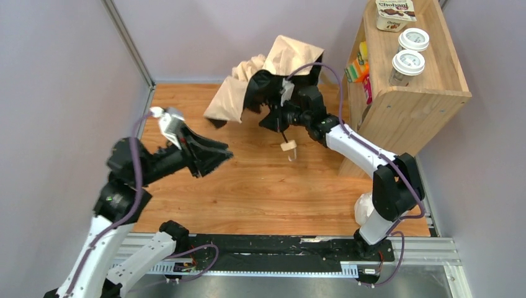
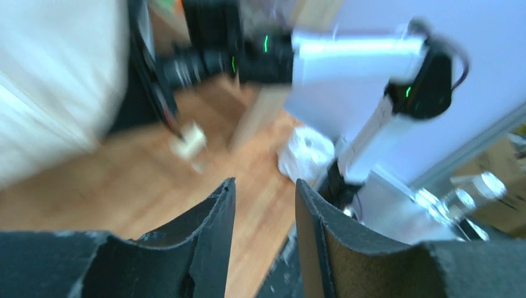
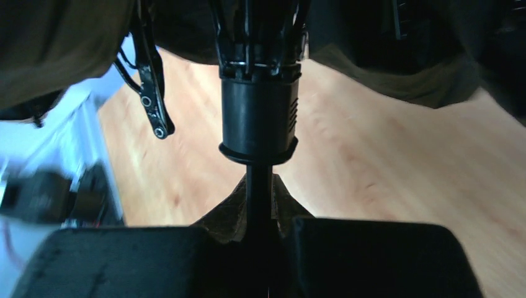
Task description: Put away the umbrella
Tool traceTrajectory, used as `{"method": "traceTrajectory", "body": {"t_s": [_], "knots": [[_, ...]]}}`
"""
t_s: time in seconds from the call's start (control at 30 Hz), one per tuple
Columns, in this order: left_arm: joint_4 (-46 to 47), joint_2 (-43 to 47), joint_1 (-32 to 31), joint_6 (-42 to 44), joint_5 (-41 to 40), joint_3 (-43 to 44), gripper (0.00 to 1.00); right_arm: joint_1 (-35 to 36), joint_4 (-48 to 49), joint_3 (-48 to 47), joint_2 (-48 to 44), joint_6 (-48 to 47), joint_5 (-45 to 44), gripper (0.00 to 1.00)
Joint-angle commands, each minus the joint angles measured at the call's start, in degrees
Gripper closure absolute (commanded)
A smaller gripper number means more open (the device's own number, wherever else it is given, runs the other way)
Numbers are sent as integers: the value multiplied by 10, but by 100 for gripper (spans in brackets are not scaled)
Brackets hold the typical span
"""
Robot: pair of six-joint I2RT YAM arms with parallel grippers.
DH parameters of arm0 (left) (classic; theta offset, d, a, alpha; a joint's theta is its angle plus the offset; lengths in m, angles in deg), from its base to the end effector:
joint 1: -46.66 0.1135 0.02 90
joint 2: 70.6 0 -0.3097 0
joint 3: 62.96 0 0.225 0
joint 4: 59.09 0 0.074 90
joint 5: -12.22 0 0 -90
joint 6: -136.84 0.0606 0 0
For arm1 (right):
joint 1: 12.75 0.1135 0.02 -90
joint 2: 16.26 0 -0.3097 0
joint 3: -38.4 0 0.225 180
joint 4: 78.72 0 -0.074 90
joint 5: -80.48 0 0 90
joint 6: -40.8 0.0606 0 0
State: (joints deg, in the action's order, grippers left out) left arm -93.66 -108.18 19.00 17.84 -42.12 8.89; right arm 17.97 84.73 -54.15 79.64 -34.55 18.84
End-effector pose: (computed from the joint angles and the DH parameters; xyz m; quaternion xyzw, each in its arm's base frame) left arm 0.0578 -0.0702 0.4284 0.2080 0.6774 -0.5097 0.4880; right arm 0.3259 0.2271 0.3651 -0.2502 0.7663 0.3998 0.4364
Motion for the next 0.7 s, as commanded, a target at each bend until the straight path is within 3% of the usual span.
{"method": "traceTrajectory", "body": {"t_s": [0.0, 0.07, 0.1, 0.13, 0.2, 0.23, 0.33, 0.43, 0.5, 0.6, 0.67], "knots": [[-164, -56, 2, 80, -132, 267, 53, 14, 68, 45, -71, -122, 227, 100], [-215, -93, 2, 52, -283, 315, 51, 15, 51, 62, -91, -143, 253, 100], [-213, -106, 2, 49, -307, 317, 40, 15, 51, 73, -100, -144, 270, 100], [-206, -112, 2, 49, -354, 310, 37, 15, 58, 87, -113, -143, 284, 100], [-159, -133, 9, 36, -367, 286, 31, 17, 91, 112, -135, -132, 309, 100], [-144, -146, 22, 25, -347, 277, 29, 18, 105, 122, -146, -122, 320, 100], [39, -151, 124, -89, -137, 182, 29, 26, 85, 127, -161, -135, 334, 100], [177, -135, 170, -181, -80, 109, 28, 31, 54, 125, -167, -142, 348, 100], [258, -129, 171, -219, -56, 60, 28, 39, 45, 122, -167, -141, 349, 100], [454, -139, 171, -288, 24, 5, 28, 47, 30, 111, -161, -143, 340, 100], [510, -130, 171, -302, 45, -21, 28, 48, 29, 109, -157, -144, 331, 100]]}}
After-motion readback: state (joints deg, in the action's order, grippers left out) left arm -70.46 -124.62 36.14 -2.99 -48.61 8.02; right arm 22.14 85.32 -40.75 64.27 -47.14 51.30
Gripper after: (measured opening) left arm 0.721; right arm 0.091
